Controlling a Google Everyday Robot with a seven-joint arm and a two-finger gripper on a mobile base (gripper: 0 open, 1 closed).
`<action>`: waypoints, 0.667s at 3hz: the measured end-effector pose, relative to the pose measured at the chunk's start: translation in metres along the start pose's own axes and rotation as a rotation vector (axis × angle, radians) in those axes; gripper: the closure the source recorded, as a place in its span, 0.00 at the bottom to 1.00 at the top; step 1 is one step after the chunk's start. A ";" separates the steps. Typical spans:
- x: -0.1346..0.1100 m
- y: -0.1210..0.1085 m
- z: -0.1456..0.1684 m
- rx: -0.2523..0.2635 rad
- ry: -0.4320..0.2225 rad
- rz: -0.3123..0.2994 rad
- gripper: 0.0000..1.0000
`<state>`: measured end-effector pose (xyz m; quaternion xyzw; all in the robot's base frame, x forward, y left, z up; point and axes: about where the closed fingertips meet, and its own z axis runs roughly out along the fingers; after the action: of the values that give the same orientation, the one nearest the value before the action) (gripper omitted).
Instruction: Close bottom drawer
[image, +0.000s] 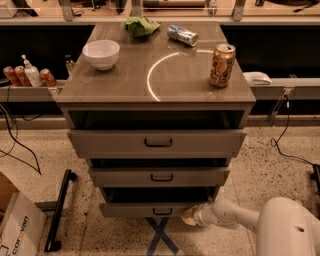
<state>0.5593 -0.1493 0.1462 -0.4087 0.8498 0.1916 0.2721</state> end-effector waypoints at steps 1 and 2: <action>0.000 0.001 0.001 -0.001 -0.001 0.000 0.03; 0.000 0.001 0.002 -0.003 -0.001 0.000 0.00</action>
Offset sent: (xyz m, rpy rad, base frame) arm 0.0005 0.0009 -0.0005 0.0007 -0.0003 0.0001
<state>0.5590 -0.1471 0.1449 -0.4091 0.8495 0.1929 0.2717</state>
